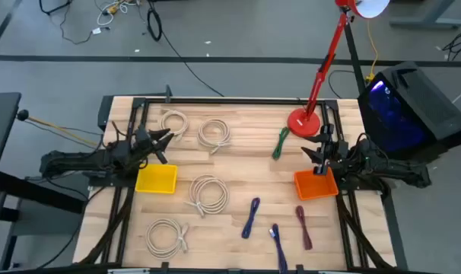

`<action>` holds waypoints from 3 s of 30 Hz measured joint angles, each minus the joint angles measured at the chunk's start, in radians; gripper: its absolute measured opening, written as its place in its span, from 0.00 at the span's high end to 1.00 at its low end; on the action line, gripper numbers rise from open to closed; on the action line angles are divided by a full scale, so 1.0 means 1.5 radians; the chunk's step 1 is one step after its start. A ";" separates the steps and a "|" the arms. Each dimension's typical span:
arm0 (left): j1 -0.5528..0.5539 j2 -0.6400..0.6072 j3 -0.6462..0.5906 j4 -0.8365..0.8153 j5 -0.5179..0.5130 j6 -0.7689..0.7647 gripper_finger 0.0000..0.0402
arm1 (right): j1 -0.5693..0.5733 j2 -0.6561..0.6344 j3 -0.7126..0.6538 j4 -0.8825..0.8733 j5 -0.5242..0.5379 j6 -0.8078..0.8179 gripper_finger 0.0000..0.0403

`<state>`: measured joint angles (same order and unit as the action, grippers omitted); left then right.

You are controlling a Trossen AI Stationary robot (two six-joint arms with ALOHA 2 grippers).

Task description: Pick & Place USB Port

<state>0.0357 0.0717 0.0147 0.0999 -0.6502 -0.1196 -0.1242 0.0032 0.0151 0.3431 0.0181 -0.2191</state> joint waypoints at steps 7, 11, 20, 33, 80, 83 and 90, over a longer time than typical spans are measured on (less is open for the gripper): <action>0.000 0.000 0.000 0.000 0.000 0.000 0.67 | 0.000 0.000 0.000 0.000 0.000 0.000 0.57; 0.000 0.000 0.000 0.000 0.000 0.000 0.67 | 0.000 0.000 0.000 0.000 0.000 0.000 0.57; 0.000 0.000 0.000 0.000 0.000 0.000 0.67 | 0.000 0.000 0.000 0.000 0.000 0.000 0.57; 0.000 0.000 0.000 0.000 0.000 0.000 0.67 | 0.000 0.000 0.000 0.000 0.000 0.000 0.57; 0.066 0.119 0.184 0.003 0.023 0.086 0.67 | 0.000 0.019 0.015 0.209 0.053 0.069 0.57; 0.107 0.267 0.329 -0.087 0.057 0.141 0.67 | 0.000 0.055 0.039 0.207 0.052 0.055 0.57; 0.276 0.621 0.575 -0.410 0.092 0.267 0.67 | 0.000 0.174 0.082 0.188 -0.021 0.074 0.57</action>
<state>0.4499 1.0026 0.8777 -0.5156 -0.5118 0.2804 -0.1249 0.2649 0.1383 0.6247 -0.0135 -0.1078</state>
